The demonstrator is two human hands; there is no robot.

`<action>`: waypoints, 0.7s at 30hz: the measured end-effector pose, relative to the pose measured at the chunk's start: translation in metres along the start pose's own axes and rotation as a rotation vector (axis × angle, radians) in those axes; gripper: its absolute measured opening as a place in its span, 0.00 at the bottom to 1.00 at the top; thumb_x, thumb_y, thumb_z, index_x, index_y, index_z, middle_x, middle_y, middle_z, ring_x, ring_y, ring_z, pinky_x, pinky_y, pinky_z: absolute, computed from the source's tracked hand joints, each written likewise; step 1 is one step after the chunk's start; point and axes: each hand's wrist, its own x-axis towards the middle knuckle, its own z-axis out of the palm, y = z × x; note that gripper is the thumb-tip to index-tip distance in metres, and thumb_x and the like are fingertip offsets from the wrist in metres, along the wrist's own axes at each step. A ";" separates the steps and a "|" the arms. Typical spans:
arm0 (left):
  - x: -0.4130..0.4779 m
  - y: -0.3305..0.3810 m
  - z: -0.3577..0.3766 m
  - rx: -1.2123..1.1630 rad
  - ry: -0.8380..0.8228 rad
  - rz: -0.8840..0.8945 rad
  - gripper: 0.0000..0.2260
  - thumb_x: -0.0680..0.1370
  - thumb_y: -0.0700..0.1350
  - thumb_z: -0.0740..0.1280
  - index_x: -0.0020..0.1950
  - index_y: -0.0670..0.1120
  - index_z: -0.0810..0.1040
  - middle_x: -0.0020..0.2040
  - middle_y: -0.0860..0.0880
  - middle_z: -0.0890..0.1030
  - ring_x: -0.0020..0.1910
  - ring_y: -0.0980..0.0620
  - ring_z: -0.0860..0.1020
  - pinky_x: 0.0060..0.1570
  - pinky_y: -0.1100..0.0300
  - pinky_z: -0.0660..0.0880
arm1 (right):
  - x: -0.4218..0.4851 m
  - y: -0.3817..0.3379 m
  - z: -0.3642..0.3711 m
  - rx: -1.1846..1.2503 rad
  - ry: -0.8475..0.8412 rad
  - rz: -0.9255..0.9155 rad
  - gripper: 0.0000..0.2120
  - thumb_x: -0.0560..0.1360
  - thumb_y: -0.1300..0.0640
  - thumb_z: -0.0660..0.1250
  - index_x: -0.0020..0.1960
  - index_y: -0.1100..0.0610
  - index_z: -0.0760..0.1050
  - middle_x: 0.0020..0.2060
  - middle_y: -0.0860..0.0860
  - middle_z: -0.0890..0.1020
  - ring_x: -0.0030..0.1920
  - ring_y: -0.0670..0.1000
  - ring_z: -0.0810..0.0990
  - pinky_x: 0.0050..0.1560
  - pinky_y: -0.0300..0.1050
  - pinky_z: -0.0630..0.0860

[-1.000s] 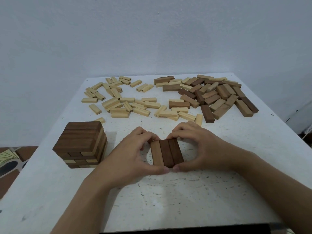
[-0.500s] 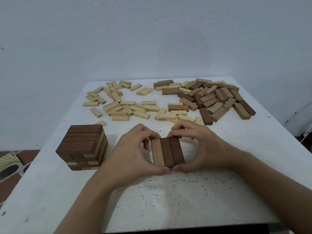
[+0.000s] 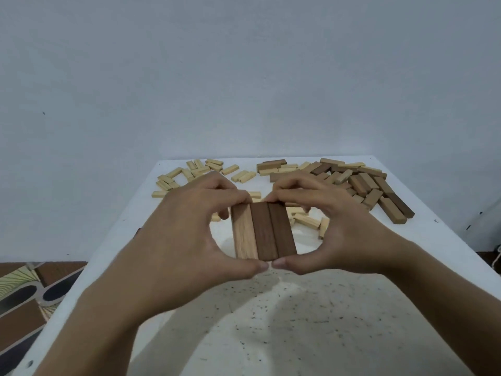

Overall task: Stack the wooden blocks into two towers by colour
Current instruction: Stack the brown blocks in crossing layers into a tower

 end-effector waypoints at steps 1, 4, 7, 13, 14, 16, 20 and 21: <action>0.000 -0.001 -0.007 0.007 0.007 -0.002 0.28 0.57 0.70 0.74 0.53 0.60 0.82 0.51 0.61 0.76 0.52 0.59 0.76 0.43 0.65 0.70 | 0.005 -0.005 0.001 0.002 -0.004 0.002 0.31 0.62 0.46 0.83 0.63 0.50 0.79 0.58 0.43 0.76 0.63 0.51 0.75 0.55 0.44 0.74; 0.000 -0.010 -0.032 0.037 -0.013 -0.021 0.27 0.56 0.69 0.76 0.54 0.63 0.82 0.52 0.62 0.77 0.52 0.60 0.76 0.43 0.65 0.69 | 0.024 -0.018 0.011 -0.020 -0.006 -0.004 0.30 0.63 0.43 0.82 0.63 0.49 0.79 0.57 0.42 0.76 0.63 0.50 0.76 0.58 0.49 0.75; -0.002 -0.028 -0.054 0.053 -0.063 -0.048 0.28 0.55 0.70 0.77 0.54 0.66 0.82 0.54 0.64 0.79 0.54 0.62 0.76 0.47 0.64 0.69 | 0.044 -0.032 0.024 -0.043 -0.015 -0.006 0.29 0.64 0.41 0.82 0.61 0.48 0.80 0.55 0.42 0.76 0.60 0.47 0.76 0.58 0.40 0.71; -0.009 -0.077 -0.085 0.078 -0.190 -0.120 0.32 0.55 0.74 0.74 0.56 0.66 0.79 0.58 0.65 0.77 0.59 0.61 0.73 0.59 0.53 0.67 | 0.076 -0.063 0.056 -0.132 -0.064 0.084 0.28 0.63 0.38 0.81 0.60 0.46 0.80 0.52 0.39 0.74 0.56 0.39 0.71 0.54 0.30 0.65; -0.009 -0.085 -0.088 0.083 -0.213 -0.132 0.33 0.55 0.74 0.74 0.57 0.66 0.78 0.58 0.66 0.76 0.59 0.62 0.72 0.60 0.52 0.67 | 0.081 -0.065 0.063 -0.136 -0.076 0.101 0.28 0.63 0.36 0.80 0.60 0.45 0.80 0.51 0.39 0.74 0.56 0.40 0.72 0.56 0.35 0.67; -0.009 -0.099 -0.091 0.077 -0.259 -0.172 0.34 0.53 0.75 0.73 0.57 0.68 0.76 0.56 0.67 0.74 0.60 0.66 0.71 0.59 0.55 0.66 | 0.089 -0.068 0.074 -0.145 -0.117 0.144 0.29 0.64 0.34 0.78 0.60 0.44 0.80 0.51 0.39 0.73 0.55 0.42 0.72 0.59 0.45 0.69; -0.012 -0.122 -0.088 0.005 -0.320 -0.215 0.34 0.52 0.72 0.76 0.57 0.67 0.76 0.54 0.68 0.73 0.60 0.67 0.70 0.53 0.62 0.67 | 0.096 -0.073 0.087 -0.165 -0.178 0.208 0.25 0.64 0.34 0.77 0.58 0.43 0.81 0.50 0.42 0.74 0.54 0.43 0.72 0.63 0.52 0.69; -0.012 -0.126 -0.086 -0.010 -0.325 -0.212 0.34 0.52 0.71 0.76 0.56 0.67 0.77 0.54 0.69 0.72 0.60 0.67 0.70 0.53 0.62 0.68 | 0.097 -0.073 0.090 -0.164 -0.185 0.226 0.26 0.64 0.34 0.77 0.58 0.44 0.80 0.51 0.42 0.75 0.55 0.43 0.72 0.64 0.53 0.68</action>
